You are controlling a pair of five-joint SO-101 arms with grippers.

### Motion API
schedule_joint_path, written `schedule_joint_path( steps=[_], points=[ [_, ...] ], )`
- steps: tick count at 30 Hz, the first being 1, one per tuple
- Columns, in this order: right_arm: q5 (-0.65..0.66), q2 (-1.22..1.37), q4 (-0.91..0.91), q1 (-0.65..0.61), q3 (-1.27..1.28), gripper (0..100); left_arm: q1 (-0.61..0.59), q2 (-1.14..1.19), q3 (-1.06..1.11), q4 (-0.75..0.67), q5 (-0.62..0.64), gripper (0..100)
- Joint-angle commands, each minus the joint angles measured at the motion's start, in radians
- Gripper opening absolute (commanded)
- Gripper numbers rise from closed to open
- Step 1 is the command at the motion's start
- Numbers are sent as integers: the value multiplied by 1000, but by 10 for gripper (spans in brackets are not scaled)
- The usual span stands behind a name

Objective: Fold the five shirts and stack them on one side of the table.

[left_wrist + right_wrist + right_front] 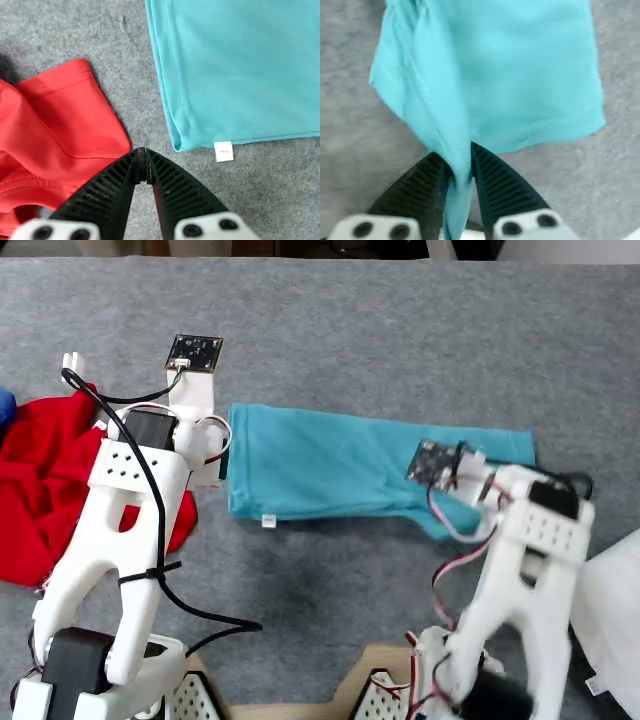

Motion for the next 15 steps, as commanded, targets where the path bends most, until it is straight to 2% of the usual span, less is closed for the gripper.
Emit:
schedule_joint_path(
  steps=[1,7,15],
  points=[
    [-11,101,-17,-42,-163,5,-8,-19,-6,-15,-8,19],
    [-11,222,-20,-140,-275,5,-8,-19,-6,-15,-9,19],
    [-12,384,-49,-154,-384,9,-8,-19,-6,-15,-9,19]
  ],
)
